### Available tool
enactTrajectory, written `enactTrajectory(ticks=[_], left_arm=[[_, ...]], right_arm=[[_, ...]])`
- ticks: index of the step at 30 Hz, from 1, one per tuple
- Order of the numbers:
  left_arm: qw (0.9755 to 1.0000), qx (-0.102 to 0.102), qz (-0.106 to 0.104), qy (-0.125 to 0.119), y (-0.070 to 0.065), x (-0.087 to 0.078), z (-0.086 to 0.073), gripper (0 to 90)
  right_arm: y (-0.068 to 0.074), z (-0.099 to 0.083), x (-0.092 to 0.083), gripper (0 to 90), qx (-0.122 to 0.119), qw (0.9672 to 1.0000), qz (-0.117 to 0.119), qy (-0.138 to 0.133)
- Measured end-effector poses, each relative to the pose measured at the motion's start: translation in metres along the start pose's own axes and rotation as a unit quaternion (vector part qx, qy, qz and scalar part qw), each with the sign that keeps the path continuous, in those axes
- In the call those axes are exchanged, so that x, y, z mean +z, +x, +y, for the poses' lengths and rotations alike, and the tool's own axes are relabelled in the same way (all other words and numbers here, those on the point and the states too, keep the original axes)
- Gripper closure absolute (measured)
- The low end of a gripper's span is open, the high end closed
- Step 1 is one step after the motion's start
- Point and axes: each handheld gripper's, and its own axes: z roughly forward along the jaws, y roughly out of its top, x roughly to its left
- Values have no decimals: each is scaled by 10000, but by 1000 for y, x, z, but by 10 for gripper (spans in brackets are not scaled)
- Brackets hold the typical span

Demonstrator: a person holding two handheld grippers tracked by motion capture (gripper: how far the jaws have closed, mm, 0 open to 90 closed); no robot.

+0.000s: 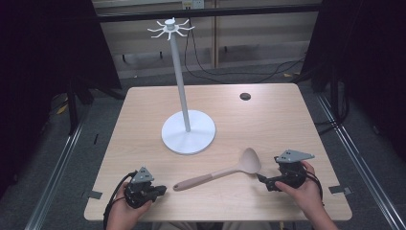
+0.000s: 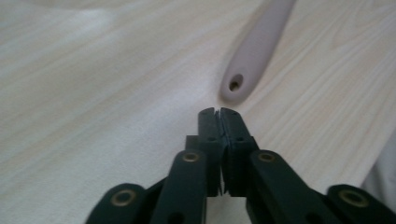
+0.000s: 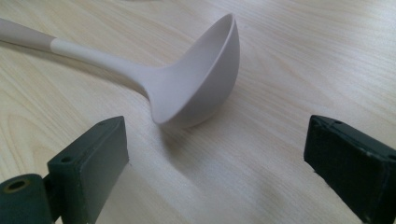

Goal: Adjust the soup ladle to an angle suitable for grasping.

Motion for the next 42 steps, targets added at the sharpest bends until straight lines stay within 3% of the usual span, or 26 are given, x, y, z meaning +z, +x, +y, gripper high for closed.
enactTrajectory(ticks=[2, 7, 11, 19, 35, 42], left_arm=[[9999, 66, -4, 133, -1, 1, 1, 900], [9997, 120, 60, 190, -3, 8, 2, 900], [9995, 136, -16, 267, -3, 12, 3, 900], [9995, 228, -8, 230, -6, 18, 8, 900], [9997, 183, 10, 184, -5, 25, 16, 900], [9995, 258, 168, 102, -8, 32, 22, 900]], right_arm=[[0, 0, 0, 60, 23, 10000, 5, -1], [-2, -1, 0, 60, 9, 10000, 4, -17], [-1, -2, 0, 60, 11, 10000, -9, 42], [-2, -5, -2, 60, 2, 10000, -43, 49], [-5, -12, -11, 60, 83, 9999, -142, 35], [-6, -14, -14, 60, 143, 9997, -173, 34]])
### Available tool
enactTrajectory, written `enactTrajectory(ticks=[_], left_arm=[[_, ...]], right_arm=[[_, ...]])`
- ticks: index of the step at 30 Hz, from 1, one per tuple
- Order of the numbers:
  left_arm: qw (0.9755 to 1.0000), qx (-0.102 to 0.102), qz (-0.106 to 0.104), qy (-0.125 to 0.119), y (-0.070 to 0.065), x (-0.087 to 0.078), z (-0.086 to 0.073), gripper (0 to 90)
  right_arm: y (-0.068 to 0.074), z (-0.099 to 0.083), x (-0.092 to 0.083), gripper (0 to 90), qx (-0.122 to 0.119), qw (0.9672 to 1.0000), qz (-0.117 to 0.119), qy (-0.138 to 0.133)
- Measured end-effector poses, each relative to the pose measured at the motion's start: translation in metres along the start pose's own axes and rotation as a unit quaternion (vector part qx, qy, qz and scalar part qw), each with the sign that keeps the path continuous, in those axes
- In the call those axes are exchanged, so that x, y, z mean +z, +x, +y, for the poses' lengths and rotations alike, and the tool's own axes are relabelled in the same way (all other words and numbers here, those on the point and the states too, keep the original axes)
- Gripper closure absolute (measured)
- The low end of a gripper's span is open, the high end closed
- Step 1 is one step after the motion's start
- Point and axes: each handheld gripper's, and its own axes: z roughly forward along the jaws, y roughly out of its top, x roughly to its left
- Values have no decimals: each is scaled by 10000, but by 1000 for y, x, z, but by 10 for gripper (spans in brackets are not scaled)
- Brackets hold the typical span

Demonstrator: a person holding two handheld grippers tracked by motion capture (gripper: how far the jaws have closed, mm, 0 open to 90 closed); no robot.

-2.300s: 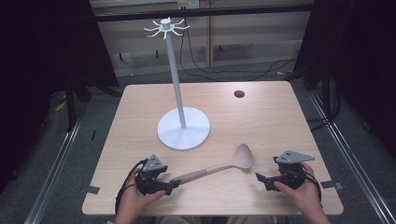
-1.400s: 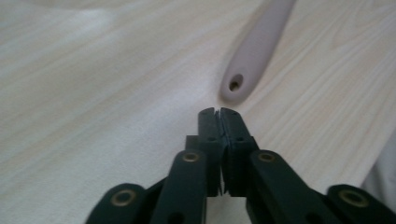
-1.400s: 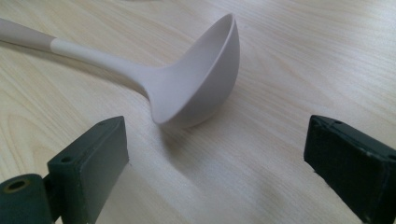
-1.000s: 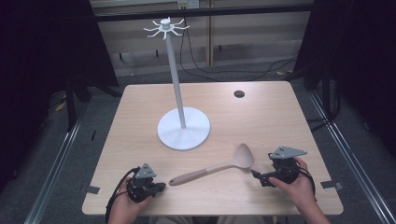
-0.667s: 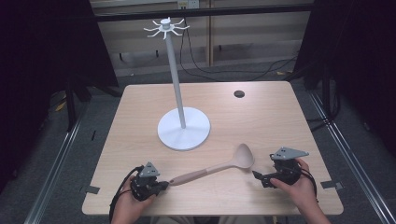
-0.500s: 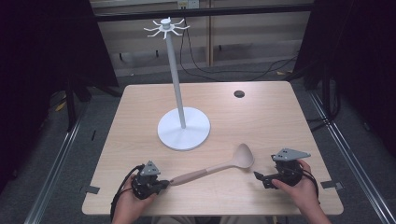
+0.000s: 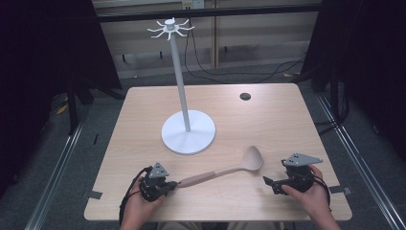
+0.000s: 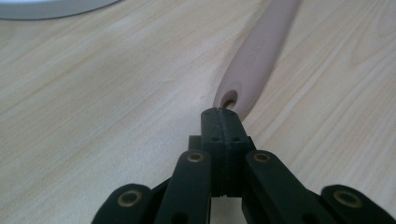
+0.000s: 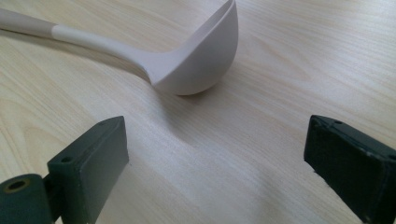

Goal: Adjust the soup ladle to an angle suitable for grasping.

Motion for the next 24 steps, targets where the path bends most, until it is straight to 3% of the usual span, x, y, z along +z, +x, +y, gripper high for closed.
enactTrajectory(ticks=[5, 16, 24], left_arm=[[10000, 15, 53, -55, -1, 4, 4, 900], [9999, 10, -64, -101, -1, 18, 18, 900], [9998, 155, -62, -104, -8, 31, 33, 900]], right_arm=[[-2, -1, -3, 60, 0, 10000, -16, -40], [-7, -15, -19, 59, 176, 9997, -183, -65], [-11, -27, -32, 59, 342, 9988, -332, -81]])
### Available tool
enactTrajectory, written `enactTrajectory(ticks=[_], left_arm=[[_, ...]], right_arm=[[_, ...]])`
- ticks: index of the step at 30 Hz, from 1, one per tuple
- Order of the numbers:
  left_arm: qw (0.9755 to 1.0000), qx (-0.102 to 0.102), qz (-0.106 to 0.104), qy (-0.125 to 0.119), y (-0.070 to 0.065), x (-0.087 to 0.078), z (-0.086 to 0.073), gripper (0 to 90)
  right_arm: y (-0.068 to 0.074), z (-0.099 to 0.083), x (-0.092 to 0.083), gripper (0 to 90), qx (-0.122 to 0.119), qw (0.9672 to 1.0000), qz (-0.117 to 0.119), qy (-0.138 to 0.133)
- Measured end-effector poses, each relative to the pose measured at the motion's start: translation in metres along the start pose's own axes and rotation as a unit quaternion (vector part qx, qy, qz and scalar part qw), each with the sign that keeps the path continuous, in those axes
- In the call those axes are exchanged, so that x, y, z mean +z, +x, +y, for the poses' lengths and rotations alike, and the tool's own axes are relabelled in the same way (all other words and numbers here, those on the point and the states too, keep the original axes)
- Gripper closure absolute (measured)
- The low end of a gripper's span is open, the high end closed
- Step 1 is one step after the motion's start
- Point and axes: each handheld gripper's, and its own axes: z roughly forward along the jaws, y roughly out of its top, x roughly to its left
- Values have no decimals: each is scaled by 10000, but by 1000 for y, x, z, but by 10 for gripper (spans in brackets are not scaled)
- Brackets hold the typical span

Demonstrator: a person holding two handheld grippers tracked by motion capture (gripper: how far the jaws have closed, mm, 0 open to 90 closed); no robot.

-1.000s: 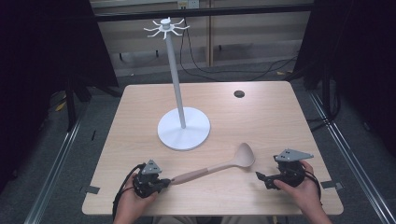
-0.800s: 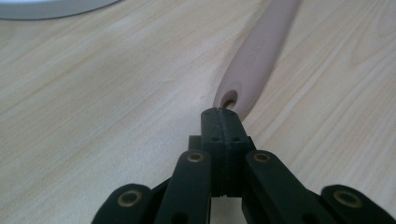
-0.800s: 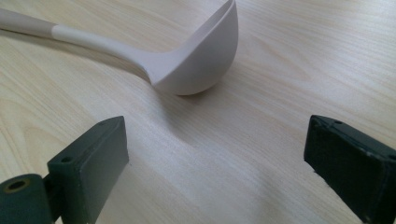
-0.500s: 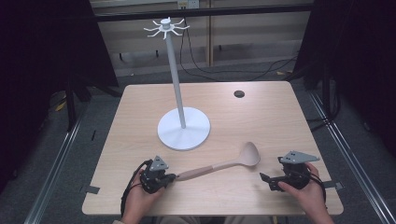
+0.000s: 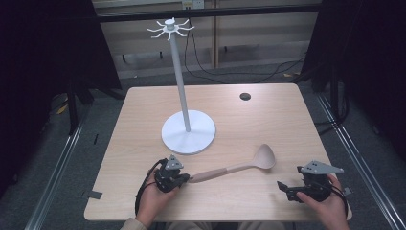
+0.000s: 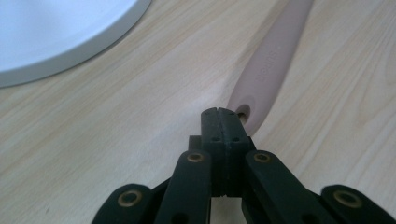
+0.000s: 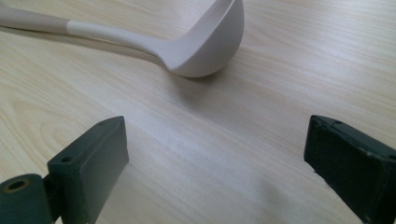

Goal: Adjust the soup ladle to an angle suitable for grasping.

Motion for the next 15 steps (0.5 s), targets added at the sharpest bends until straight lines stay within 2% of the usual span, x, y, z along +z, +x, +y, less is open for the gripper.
enactTrajectory(ticks=[9, 15], left_arm=[[9999, 88, 57, -39, -2, 10, 11, 900], [9999, 44, 41, -83, -1, 8, 7, 900]], right_arm=[[0, -5, -3, 59, 13, 10000, -19, 37], [4, -1, 1, 59, -79, 9999, 61, 68]])
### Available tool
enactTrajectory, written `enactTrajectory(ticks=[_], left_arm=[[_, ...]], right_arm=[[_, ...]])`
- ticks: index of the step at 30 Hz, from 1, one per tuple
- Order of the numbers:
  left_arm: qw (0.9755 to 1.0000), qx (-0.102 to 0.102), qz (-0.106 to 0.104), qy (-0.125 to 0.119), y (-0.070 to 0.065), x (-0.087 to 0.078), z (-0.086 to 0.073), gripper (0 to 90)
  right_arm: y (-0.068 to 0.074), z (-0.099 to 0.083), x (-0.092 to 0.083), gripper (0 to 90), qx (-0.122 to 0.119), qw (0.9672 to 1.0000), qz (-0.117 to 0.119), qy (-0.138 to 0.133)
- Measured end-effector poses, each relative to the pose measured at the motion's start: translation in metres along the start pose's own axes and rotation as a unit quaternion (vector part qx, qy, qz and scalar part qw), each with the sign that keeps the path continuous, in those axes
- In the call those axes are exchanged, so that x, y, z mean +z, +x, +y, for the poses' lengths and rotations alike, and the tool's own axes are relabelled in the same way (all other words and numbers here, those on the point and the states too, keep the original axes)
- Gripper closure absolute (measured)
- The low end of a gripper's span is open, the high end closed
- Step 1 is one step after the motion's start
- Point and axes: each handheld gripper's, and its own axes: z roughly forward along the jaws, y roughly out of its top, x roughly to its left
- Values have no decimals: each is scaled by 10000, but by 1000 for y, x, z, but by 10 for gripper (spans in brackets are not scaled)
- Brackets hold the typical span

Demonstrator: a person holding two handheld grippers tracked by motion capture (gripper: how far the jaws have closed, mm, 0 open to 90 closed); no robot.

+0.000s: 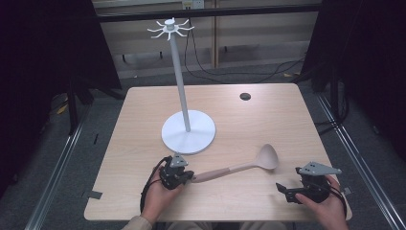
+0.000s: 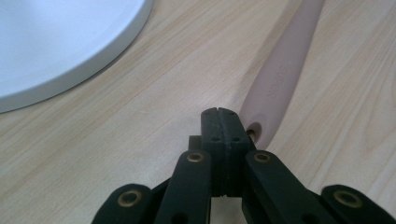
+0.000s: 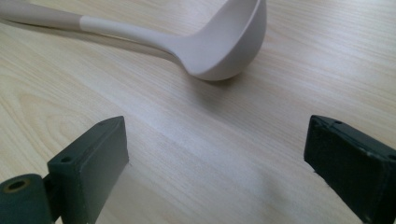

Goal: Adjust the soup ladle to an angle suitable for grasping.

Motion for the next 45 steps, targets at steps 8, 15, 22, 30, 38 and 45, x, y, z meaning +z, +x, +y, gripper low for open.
enactTrajectory(ticks=[8, 15, 22, 30, 38, 45], left_arm=[[9997, -175, 53, -186, 7, -12, -7, 847], [9993, -306, -29, -192, 8, -17, -14, 691], [9985, -488, -123, -226, 8, -19, -19, 548], [9981, -534, -81, -313, 8, -23, -23, 424], [9977, -577, -122, -348, 9, -25, -26, 357], [9977, -563, -16, -371, 9, -29, -29, 286]], right_arm=[[5, 13, 5, 60, -297, 9995, 109, 13], [12, 30, 9, 57, -552, 9977, 386, -34], [17, 44, 17, 67, -769, 9954, 574, 46], [26, 64, 30, 86, -1169, 9899, 755, 258], [30, 76, 39, 89, -1288, 9871, 873, 366], [34, 84, 48, 93, -1493, 9826, 969, 529]])
